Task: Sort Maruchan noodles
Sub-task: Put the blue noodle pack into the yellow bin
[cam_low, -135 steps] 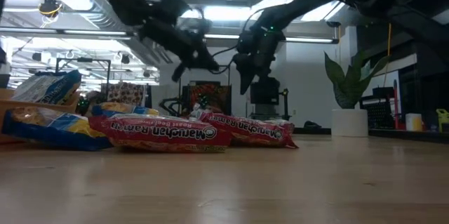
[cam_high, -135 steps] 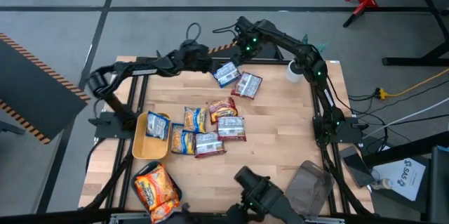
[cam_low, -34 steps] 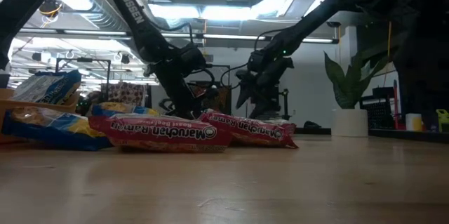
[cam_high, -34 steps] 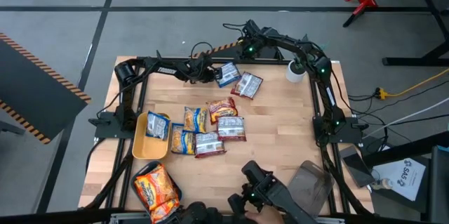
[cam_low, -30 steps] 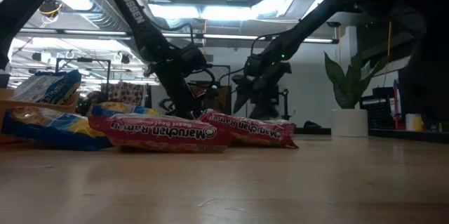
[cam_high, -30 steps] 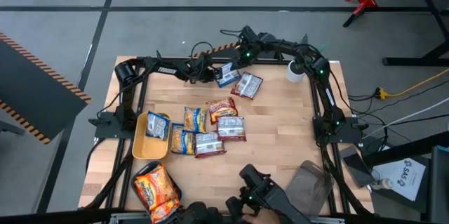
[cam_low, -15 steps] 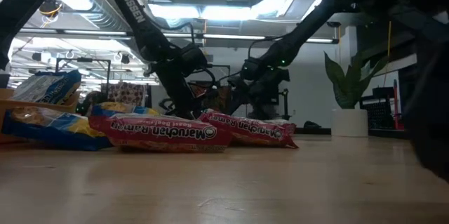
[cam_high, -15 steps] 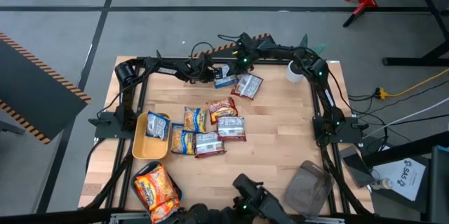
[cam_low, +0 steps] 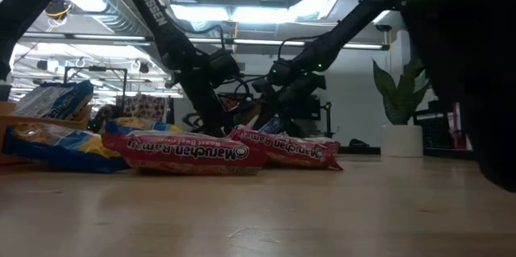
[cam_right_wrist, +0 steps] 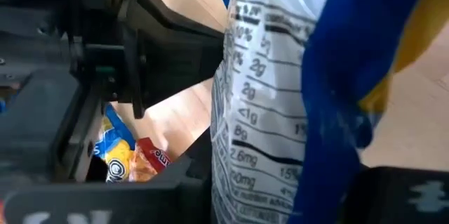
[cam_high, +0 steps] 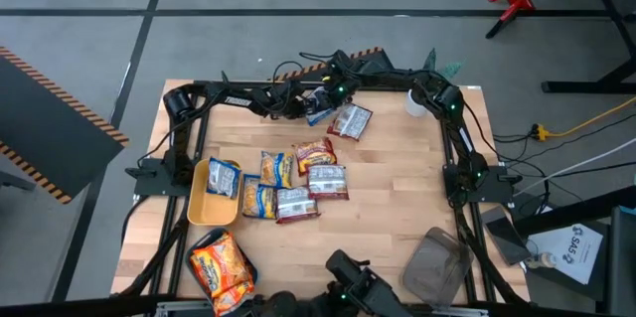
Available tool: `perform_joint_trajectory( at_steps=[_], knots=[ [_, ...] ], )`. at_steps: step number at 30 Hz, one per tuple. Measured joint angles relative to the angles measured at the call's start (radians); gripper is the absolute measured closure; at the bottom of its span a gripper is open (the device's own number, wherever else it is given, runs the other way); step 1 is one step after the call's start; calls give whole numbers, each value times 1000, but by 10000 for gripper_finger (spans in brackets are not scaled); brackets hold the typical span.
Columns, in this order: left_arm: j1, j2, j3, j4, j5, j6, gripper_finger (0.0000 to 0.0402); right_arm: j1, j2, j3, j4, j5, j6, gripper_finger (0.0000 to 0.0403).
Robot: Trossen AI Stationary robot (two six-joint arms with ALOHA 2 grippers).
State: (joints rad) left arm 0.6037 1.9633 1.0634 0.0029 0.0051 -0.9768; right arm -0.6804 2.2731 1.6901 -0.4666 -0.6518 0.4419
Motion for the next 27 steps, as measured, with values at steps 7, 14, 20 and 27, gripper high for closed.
perform_joint_trajectory(
  at_steps=[7, 14, 20, 27],
  knots=[
    [-2, -76, -3, -58, 35, 25, 401, -3, -17, -2, -2, 38, 0, 304],
    [7, -229, -2, -160, -14, 74, 401, -43, -106, -3, -12, 118, -5, 304],
    [-13, -453, -2, -216, 7, 144, 401, -19, -180, -3, -16, 137, -24, 304],
    [-70, -820, -1, -419, -24, 229, 401, 119, -250, -2, 6, 235, 8, 304]
  ],
)
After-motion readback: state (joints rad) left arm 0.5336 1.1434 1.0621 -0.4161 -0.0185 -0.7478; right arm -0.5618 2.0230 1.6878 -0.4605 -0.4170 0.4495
